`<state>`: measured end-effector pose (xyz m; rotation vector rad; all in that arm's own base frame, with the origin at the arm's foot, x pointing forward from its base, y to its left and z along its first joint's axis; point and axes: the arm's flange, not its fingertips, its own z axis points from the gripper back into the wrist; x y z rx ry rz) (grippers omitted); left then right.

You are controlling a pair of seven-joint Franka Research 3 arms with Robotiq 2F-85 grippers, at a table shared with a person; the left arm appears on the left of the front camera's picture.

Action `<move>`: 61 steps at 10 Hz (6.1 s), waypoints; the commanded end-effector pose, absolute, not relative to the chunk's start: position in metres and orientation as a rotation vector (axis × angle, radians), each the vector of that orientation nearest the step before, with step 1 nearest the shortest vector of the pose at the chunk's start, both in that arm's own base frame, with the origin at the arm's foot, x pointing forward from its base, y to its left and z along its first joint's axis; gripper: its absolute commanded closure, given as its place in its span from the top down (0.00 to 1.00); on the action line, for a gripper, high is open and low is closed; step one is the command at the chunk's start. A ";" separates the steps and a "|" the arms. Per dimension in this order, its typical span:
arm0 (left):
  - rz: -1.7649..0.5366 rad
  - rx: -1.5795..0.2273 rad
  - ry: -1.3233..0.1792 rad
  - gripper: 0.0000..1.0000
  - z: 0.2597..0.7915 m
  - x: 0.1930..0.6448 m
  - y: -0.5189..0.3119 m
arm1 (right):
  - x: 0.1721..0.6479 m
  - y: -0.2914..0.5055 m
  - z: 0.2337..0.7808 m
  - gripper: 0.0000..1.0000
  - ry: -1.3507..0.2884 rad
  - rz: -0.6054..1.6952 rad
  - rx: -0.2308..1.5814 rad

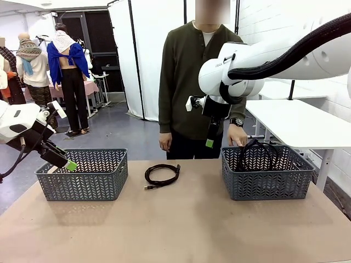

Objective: Organize the cables according to human instructions.
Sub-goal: Pick up a bundle of cables and place it in the basket indicated by the human.

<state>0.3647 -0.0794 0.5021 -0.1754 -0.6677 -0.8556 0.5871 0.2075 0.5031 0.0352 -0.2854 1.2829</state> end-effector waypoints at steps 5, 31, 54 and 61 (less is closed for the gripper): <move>-0.855 -0.189 -0.674 1.00 0.501 0.366 -0.078 | 0.588 0.207 0.502 1.00 -0.297 1.274 0.031; -0.855 -0.189 -0.674 1.00 0.501 0.366 -0.078 | 0.595 0.315 0.465 1.00 -0.240 2.040 0.058; -0.855 -0.189 -0.674 1.00 0.501 0.366 -0.078 | 0.626 0.349 0.347 1.00 -0.152 2.264 -0.006; -0.855 -0.189 -0.674 1.00 0.501 0.366 -0.078 | 0.645 0.352 0.326 1.00 -0.159 2.284 -0.033</move>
